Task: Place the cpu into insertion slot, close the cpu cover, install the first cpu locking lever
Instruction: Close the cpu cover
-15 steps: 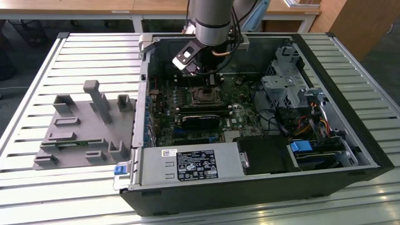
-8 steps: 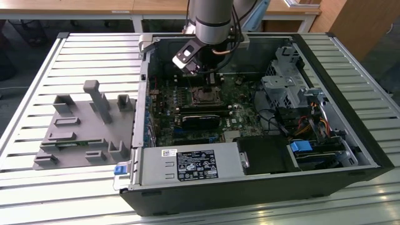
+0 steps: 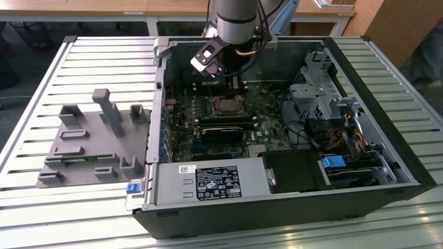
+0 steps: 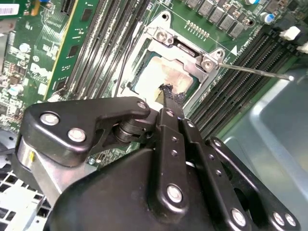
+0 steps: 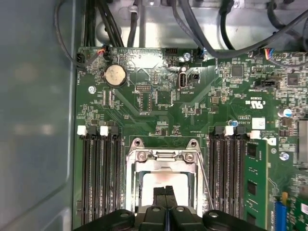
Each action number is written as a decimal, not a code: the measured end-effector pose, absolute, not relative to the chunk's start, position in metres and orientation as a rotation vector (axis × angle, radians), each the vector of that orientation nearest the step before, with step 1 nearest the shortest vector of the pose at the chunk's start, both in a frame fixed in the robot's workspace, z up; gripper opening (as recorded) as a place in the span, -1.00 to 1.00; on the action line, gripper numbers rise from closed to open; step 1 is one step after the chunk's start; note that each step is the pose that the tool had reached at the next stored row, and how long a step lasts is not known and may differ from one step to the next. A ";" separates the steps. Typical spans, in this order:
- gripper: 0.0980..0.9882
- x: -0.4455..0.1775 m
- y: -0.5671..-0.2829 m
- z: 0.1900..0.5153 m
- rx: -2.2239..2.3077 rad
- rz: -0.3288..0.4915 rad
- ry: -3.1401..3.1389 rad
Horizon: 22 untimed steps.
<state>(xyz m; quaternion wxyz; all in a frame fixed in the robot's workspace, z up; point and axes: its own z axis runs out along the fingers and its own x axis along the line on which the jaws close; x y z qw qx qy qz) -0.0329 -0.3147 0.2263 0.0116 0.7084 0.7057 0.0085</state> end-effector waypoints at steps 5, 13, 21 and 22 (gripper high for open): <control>-0.98 -0.033 -0.315 0.239 2.209 0.027 2.201; -0.98 -0.033 -0.315 0.259 2.209 0.027 2.201; -0.98 -0.033 -0.315 0.266 2.159 0.028 2.250; -0.98 -0.033 -0.315 0.266 2.137 0.028 2.271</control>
